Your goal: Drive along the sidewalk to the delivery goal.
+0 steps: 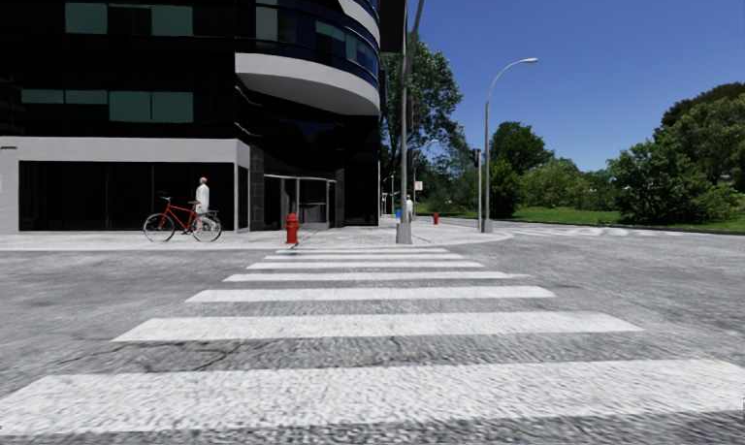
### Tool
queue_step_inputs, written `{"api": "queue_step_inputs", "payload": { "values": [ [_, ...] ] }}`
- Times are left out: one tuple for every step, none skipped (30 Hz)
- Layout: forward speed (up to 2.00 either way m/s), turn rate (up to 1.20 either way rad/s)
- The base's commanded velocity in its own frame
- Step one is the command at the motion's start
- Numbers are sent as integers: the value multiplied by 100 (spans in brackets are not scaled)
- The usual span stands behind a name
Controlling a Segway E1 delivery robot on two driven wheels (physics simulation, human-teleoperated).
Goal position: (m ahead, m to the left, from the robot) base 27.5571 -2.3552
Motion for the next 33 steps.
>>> {"api": "queue_step_inputs", "payload": {
  "values": [
    [200, 18],
    [200, 18],
    [200, 18],
    [200, 18],
    [200, 18],
    [200, 18],
    [200, 18],
    [200, 18],
    [200, 18],
    [200, 18],
    [200, 18],
    [200, 18],
    [200, 18],
    [200, 18],
    [200, 18],
    [200, 18],
    [200, 18],
    [200, 18],
    [200, 20],
    [200, 24],
    [200, 25],
    [200, 25],
    [200, 25],
    [200, 25],
    [200, 25],
    [200, 25],
    [200, 25],
    [200, 25],
    [200, 25],
    [200, 25],
    [200, 25],
    [200, 25],
    [200, 25]
  ]
}}
